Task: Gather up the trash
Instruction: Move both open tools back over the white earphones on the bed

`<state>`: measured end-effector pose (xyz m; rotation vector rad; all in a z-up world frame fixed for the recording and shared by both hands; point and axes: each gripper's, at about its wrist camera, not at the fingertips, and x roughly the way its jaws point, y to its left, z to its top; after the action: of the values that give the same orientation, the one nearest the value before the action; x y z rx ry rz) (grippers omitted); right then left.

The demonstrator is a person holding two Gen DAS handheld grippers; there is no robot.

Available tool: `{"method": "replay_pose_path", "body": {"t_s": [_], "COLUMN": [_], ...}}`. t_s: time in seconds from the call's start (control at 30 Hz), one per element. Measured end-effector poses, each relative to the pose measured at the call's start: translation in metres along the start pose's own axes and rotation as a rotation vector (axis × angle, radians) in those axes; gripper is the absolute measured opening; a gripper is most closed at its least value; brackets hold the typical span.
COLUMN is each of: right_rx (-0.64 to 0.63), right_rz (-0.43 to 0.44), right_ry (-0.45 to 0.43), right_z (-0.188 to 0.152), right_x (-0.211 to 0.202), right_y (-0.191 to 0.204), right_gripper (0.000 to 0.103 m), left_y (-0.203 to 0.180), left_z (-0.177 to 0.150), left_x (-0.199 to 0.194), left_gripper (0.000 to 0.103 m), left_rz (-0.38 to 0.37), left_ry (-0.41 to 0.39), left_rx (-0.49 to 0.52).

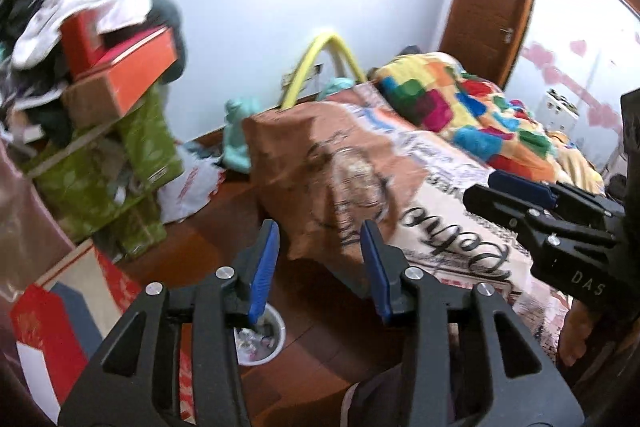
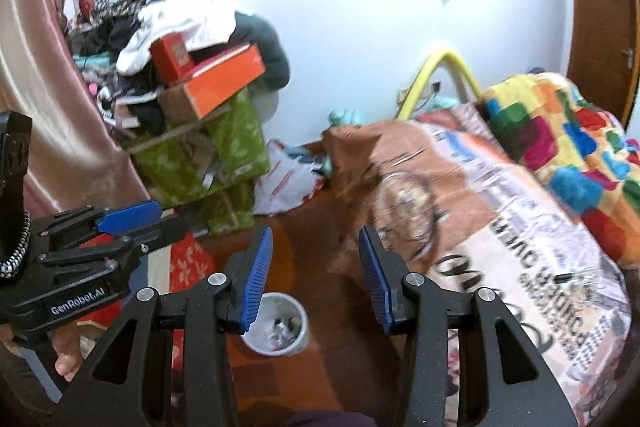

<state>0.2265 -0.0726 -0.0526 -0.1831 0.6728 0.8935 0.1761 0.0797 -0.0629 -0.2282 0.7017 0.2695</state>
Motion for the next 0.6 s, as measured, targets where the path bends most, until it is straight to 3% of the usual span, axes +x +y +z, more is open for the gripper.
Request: {"method": "replay_pose_path", "body": {"t_s": [0.17,0.3,0.37,0.6], "right_rx": [0.023,0.045,0.069,0.180], "right_rz": [-0.071,-0.145,-0.173,-0.255], "right_ry": [-0.053,-0.091,-0.096,-0.094], "right_z": [-0.004,-0.011,-0.015,-0.031], "right_x": [-0.032,-0.052,-0.058,-0.075], "right_y": [-0.035,-0.064,-0.083,-0.148], "right_gripper": [0.042,0.058,0.059,0.059], "left_y": [-0.049,-0.087,-0.102,-0.161], "left_z": [0.007,0.015,0.017,0.031], "left_x": [0.006,0.019,0.024,0.064], "left_gripper": [0.044,0.052,0.058,0.059], "left_rz": [-0.047,-0.076,-0.089,-0.135], "left_ry": [-0.005,0.006,0.012,0.053], "left_rx": [0.048,0.078,0.082,0.115]}}
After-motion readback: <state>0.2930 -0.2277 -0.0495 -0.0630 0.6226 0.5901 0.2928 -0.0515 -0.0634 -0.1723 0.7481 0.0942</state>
